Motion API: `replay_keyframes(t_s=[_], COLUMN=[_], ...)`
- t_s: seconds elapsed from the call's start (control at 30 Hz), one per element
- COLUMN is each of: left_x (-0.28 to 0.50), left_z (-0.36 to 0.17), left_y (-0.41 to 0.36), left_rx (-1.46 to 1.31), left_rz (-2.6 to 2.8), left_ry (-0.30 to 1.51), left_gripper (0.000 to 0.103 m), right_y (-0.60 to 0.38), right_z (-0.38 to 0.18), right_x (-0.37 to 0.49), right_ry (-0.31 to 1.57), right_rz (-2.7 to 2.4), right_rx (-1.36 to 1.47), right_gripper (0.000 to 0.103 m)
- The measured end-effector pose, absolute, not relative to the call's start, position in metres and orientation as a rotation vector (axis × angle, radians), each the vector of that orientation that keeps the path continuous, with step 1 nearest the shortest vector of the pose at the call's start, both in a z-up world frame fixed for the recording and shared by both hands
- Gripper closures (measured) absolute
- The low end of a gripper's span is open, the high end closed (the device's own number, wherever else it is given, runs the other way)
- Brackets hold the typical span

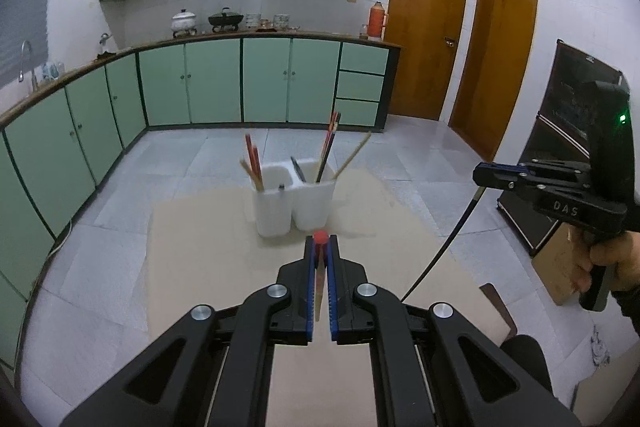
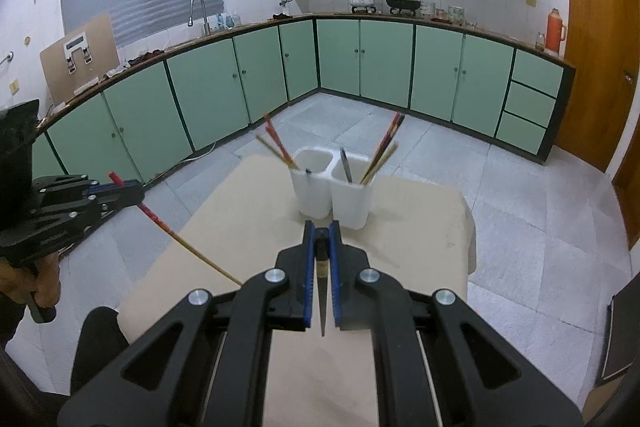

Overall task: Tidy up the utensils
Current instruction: 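Lift both chopsticks and carry them toward the white holder, then lower both chopsticks into the white holder and open both grippers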

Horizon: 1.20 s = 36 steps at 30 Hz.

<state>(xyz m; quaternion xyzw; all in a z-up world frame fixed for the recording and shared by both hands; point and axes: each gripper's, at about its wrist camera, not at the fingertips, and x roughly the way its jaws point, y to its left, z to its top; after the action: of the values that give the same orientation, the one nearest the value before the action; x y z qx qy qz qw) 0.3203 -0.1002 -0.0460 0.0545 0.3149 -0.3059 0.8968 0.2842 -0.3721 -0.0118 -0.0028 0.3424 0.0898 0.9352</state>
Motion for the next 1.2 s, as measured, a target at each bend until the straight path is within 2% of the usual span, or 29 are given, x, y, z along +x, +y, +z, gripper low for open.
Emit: replay_keyframes(t_s=[0.43, 0.67, 0.87, 1.2], left_x=[0.383, 0.428, 0.476, 0.546], left_z=[0.028, 0.056, 0.045, -0.022], left_y=[-0.114, -0.133, -0.155, -0.176], left_rx=[0.111, 0.113, 0.109, 0.077], left_rz=[-0.608, -0.575, -0.538, -0.507], left_ry=[0.595, 0.540, 0.560, 0.652], left_gripper=[0.098, 0.098, 0.098, 0.098], right_y=[-0.373, -0.371, -0.374, -0.389], right_z=[0.086, 0.111, 0.096, 0.024], right_x=[0.346, 0.395, 0.452, 0.523], right_ry=[0.637, 0.591, 0.591, 0.659], right_rz=[0.162, 0.132, 0.098, 0.047], right_rx=[-0.032, -0.046, -0.019, 0.043], right_gripper=[0.097, 0.097, 0.097, 0.097])
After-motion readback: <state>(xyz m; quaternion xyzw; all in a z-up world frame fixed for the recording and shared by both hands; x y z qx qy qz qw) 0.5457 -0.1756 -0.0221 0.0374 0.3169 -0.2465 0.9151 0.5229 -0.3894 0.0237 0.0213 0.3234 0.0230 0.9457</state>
